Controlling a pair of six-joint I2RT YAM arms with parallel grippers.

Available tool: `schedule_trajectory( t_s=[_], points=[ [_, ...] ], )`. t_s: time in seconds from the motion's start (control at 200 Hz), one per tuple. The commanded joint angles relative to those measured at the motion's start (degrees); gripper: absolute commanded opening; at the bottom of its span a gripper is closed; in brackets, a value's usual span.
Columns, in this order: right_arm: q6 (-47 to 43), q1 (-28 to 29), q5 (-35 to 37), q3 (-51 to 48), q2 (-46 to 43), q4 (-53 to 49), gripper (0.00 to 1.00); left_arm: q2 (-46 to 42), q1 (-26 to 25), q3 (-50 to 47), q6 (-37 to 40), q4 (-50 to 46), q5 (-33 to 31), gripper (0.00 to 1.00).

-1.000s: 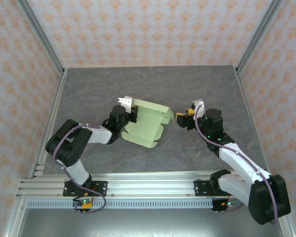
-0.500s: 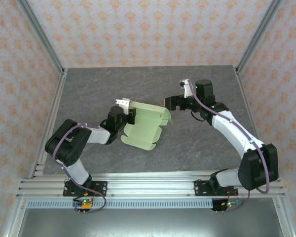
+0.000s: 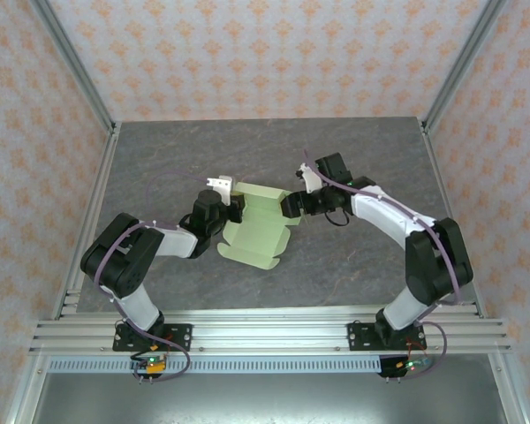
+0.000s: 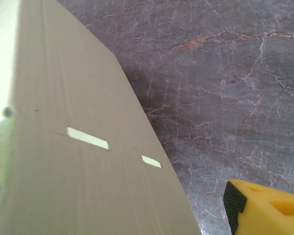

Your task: Fold the paper box

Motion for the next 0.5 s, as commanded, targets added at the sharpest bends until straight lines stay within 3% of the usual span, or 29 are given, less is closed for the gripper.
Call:
schedule_trajectory(
  t_s=[0.0,0.125,0.26,0.491],
  points=[
    [2.03,0.05,5.22,0.24,0.10,4.87,0.80,-0.16,-0.16,0.11,-2.34,1.74,0.40,0.00],
    [2.36,0.05,5.59,-3.88,-4.86,11.24,0.83,-0.08,-0.07,0.24,-3.75,0.81,-1.22,0.00],
    [-5.04,-1.01,-2.80,-10.62,-13.58,16.77,0.86,-1.14,-0.12,2.08,-4.96,-3.94,-2.42,0.00],
    [-11.35,-6.38,-3.35,-18.43,-24.64,20.33,0.87,-2.82,0.11,4.13,-10.44,-10.84,0.22,0.00]
  ],
)
